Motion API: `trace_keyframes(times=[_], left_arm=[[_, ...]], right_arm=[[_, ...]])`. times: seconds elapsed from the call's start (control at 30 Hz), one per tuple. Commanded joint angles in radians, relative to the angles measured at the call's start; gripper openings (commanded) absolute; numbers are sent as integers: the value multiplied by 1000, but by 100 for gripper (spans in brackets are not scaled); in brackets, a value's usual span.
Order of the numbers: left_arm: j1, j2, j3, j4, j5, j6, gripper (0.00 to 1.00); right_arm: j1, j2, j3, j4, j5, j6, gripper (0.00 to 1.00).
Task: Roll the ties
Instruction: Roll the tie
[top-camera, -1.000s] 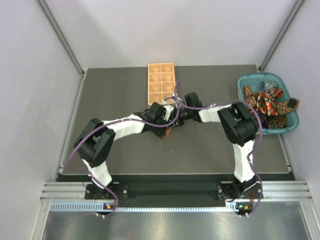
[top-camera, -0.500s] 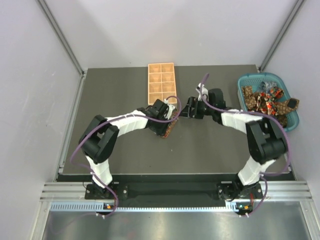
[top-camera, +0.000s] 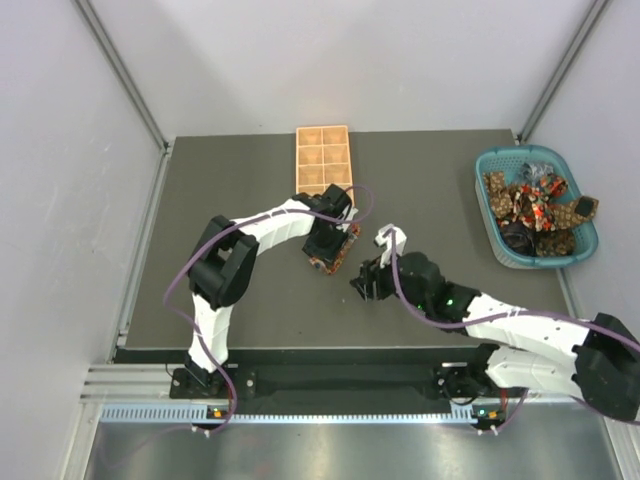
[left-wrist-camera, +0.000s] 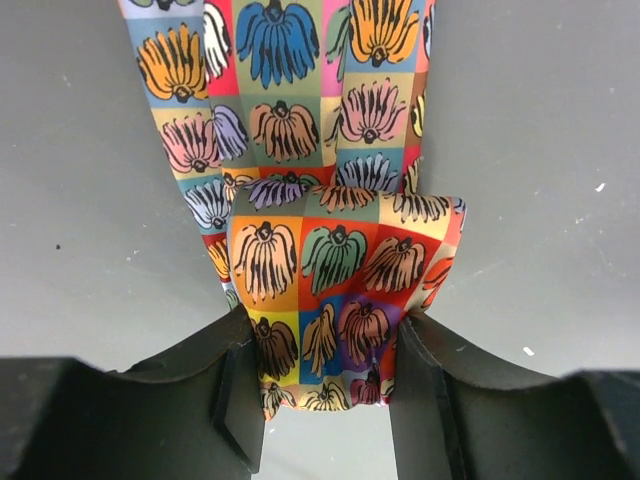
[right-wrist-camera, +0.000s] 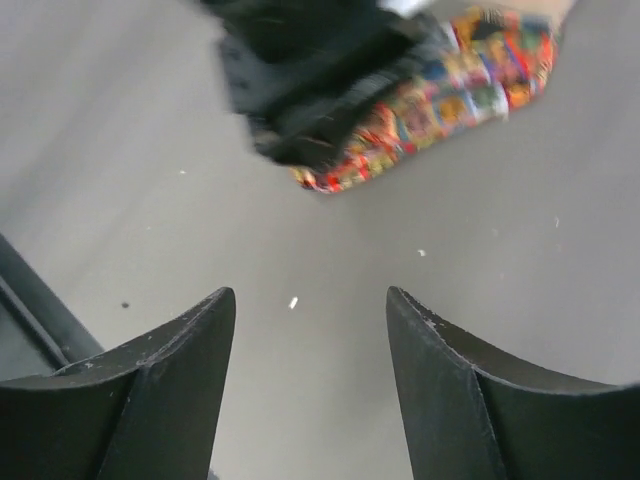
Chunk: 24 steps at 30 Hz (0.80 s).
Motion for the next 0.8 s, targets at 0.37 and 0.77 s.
trace_keyframes(times=[0.37, 0.77], left_arm=[[3, 250, 241, -267, 37, 47, 38], [28, 328, 350, -373, 54, 73, 37]], right_arm=[[533, 537, 436, -185, 781, -492, 59], [497, 1019, 863, -390, 984, -662, 68]])
